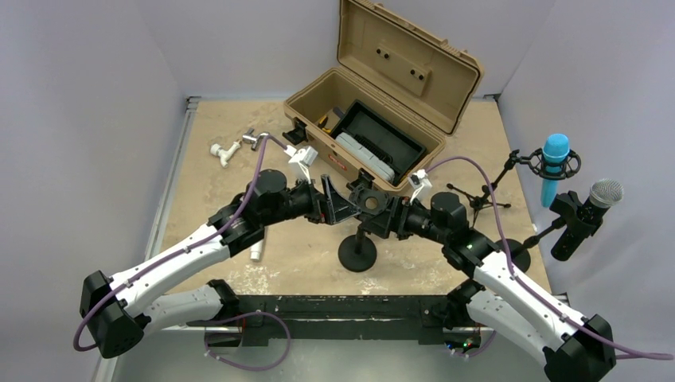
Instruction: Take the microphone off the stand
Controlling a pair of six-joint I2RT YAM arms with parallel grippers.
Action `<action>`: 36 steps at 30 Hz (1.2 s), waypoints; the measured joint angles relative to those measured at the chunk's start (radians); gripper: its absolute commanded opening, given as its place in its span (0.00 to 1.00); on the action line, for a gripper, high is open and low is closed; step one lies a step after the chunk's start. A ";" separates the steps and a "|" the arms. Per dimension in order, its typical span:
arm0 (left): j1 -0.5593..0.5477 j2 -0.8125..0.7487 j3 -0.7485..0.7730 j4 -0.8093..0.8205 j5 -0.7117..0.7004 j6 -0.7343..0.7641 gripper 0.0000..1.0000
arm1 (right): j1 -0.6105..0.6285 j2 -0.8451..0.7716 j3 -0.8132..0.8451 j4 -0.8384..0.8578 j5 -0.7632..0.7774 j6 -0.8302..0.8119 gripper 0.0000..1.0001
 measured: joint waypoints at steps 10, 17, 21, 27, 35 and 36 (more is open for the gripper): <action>0.000 0.022 -0.004 0.010 0.008 -0.012 0.88 | -0.001 0.005 0.055 -0.045 -0.027 -0.063 0.97; 0.000 0.047 -0.004 -0.005 0.003 -0.010 0.82 | -0.001 -0.042 0.161 -0.091 0.037 -0.091 0.99; 0.000 0.047 -0.014 0.005 0.002 -0.012 0.68 | -0.002 -0.117 0.167 -0.113 0.109 -0.087 0.98; -0.031 0.041 -0.122 0.074 -0.007 0.011 0.78 | -0.003 -0.205 0.254 -0.145 0.280 -0.090 0.97; -0.277 0.036 -0.236 0.201 -0.233 0.195 0.78 | -0.004 -0.258 0.351 -0.117 0.418 -0.134 0.96; -0.283 0.057 -0.254 0.241 -0.259 0.219 0.77 | -0.004 -0.258 0.354 -0.109 0.424 -0.138 0.96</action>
